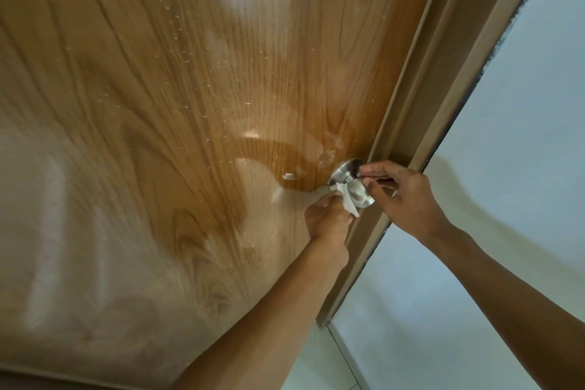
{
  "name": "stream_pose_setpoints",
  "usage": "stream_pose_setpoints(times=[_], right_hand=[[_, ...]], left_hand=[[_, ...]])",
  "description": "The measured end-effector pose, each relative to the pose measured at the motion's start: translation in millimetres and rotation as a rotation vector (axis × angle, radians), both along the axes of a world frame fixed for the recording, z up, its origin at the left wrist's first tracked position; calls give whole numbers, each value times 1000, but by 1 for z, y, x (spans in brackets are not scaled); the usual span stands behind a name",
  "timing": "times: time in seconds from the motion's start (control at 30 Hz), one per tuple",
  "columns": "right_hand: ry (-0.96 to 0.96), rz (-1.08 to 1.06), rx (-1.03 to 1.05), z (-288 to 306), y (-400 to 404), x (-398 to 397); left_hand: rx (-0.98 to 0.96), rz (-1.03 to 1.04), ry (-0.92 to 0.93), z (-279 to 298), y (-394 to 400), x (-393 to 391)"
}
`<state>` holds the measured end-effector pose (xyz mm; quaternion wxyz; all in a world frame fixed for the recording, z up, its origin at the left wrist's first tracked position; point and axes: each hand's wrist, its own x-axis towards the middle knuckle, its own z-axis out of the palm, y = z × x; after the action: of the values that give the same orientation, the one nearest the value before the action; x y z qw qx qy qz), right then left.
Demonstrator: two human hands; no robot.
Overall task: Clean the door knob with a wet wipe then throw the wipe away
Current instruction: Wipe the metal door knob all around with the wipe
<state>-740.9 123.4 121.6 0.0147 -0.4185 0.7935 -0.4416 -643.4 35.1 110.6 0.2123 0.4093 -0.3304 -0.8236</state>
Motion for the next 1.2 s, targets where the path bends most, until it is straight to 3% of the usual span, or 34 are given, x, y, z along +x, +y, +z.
stream_pose_setpoints(times=[0.07,0.27,0.43,0.53,0.77,0.93,1.2], right_hand=[[4,6,6,0,1,0],[131,-61,-111,4,1,18],[-41,17,-190,7,1,36],[-89,-8,-209,6,1,33],[-471,74,-296,10,8,27],[-465,63,-300,12,8,25],[-470,99,-273,19,14,16]], left_hand=[[48,-54,0,0,0,6],[-210,64,122,5,3,13],[-225,-121,321,11,1,17],[-180,-127,366,13,-1,16],[-172,-141,376,18,-2,17],[-151,-214,364,22,-7,17],[-132,-573,245,32,-35,24]])
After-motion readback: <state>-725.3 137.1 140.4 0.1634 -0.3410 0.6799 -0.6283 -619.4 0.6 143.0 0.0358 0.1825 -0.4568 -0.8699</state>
